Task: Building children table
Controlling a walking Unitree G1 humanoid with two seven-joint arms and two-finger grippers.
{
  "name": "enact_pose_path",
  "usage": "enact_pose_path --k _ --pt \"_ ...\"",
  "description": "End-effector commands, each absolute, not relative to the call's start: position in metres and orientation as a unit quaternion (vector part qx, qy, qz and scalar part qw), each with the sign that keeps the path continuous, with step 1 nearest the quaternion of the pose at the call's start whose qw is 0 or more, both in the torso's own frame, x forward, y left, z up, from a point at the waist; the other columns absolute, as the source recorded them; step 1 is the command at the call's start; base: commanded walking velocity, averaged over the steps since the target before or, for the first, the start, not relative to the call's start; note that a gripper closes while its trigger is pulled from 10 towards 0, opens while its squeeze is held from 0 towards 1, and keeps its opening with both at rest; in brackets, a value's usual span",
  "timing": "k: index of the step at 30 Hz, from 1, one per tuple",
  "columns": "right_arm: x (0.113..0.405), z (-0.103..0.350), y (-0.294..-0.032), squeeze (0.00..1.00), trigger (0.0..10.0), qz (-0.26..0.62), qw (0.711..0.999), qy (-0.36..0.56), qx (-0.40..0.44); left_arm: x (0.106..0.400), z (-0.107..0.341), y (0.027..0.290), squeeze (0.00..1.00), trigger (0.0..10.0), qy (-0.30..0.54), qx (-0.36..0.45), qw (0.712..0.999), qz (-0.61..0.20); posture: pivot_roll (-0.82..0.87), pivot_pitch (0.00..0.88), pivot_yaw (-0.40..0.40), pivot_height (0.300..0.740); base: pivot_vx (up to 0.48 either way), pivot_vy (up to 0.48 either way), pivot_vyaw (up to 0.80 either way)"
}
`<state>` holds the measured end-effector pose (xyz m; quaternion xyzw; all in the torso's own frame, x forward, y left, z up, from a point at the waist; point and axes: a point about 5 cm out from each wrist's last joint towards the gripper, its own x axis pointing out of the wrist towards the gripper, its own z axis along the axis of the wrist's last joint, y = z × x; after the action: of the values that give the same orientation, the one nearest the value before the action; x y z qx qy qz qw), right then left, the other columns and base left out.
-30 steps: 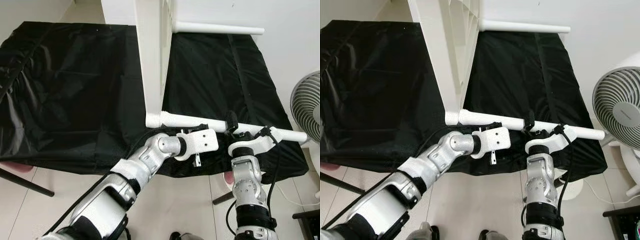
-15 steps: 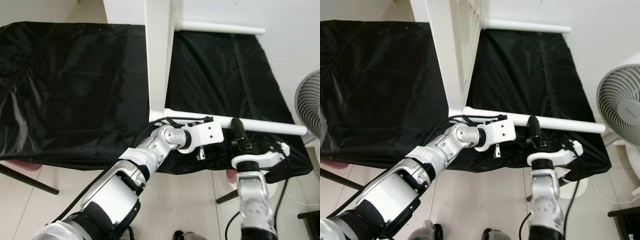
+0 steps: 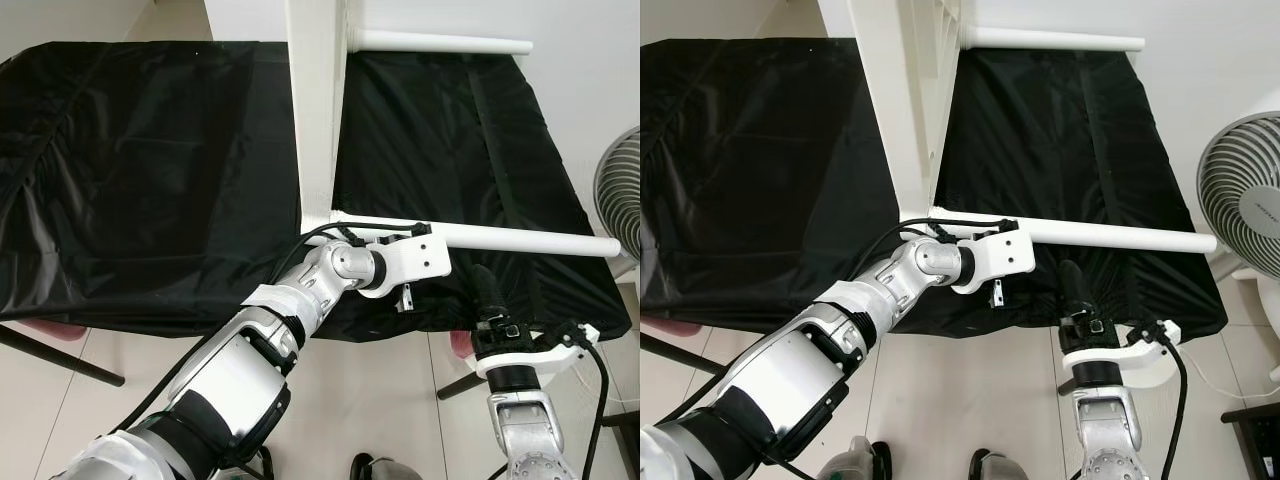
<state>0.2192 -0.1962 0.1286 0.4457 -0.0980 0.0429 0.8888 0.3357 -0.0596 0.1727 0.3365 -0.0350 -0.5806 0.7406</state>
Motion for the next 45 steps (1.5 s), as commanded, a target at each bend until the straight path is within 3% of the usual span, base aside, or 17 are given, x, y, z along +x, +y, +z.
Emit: enact_pose_path --k 1,9,17,23,29,31,32,34,37,41,45 --pt "0.224 0.137 -0.19 0.0 10.0 0.034 0.913 -0.088 0.396 0.348 0.178 -0.047 0.0 10.0 -0.053 0.339 0.786 -0.515 0.04 0.178 0.044 0.74 0.0 0.0 0.0" --pt "0.223 0.161 -0.186 0.0 10.0 0.037 0.93 -0.103 0.351 0.346 0.169 -0.04 0.0 10.0 -0.051 0.329 0.781 -0.528 0.06 0.172 0.03 0.74 0.0 0.0 0.0" --pt "0.216 0.168 -0.182 0.0 10.0 0.083 0.934 -0.106 0.331 0.308 0.154 -0.039 0.0 10.0 -0.074 0.27 0.732 -0.621 0.06 0.157 0.03 0.74 0.0 0.0 0.0" --pt "0.218 0.172 -0.184 0.0 10.0 0.083 0.937 -0.107 0.321 0.291 0.159 -0.036 0.0 10.0 -0.082 0.233 0.72 -0.648 0.07 0.15 0.025 0.74 0.0 0.0 0.0" --pt "0.228 0.179 -0.191 0.0 10.0 0.082 0.944 -0.12 0.295 0.288 0.172 -0.022 0.0 10.0 -0.079 0.187 0.752 -0.627 0.08 0.139 0.018 0.74 0.0 0.0 0.0" --pt "0.239 0.187 -0.193 0.0 10.0 0.076 0.95 -0.136 0.269 0.295 0.181 -0.004 0.0 10.0 -0.085 0.176 0.791 -0.579 0.09 0.123 0.004 0.74 0.0 0.0 0.0" --pt "0.239 0.187 -0.193 0.0 10.0 0.076 0.95 -0.136 0.269 0.295 0.181 -0.004 0.0 10.0 -0.085 0.176 0.791 -0.579 0.09 0.123 0.004 0.74 0.0 0.0 0.0" --pt "0.247 0.193 -0.192 0.0 10.0 0.071 0.952 -0.147 0.26 0.301 0.187 0.011 0.0 10.0 -0.083 0.167 0.824 -0.535 0.1 0.112 -0.005 0.74 0.0 0.0 0.0" --pt "0.255 0.198 -0.19 0.0 10.0 0.07 0.951 -0.155 0.259 0.305 0.193 0.022 0.0 10.0 -0.08 0.153 0.848 -0.502 0.11 0.106 -0.01 0.74 0.0 0.0 0.0" --pt "0.264 0.201 -0.187 0.0 10.0 0.076 0.955 -0.16 0.238 0.307 0.198 0.035 0.0 10.0 -0.073 0.133 0.871 -0.468 0.11 0.101 -0.017 0.74 0.0 0.0 0.0" --pt "0.269 0.202 -0.184 0.0 10.0 0.084 0.958 -0.159 0.223 0.304 0.197 0.043 0.0 10.0 -0.065 0.136 0.876 -0.459 0.12 0.101 -0.026 0.74 0.0 0.0 0.0"
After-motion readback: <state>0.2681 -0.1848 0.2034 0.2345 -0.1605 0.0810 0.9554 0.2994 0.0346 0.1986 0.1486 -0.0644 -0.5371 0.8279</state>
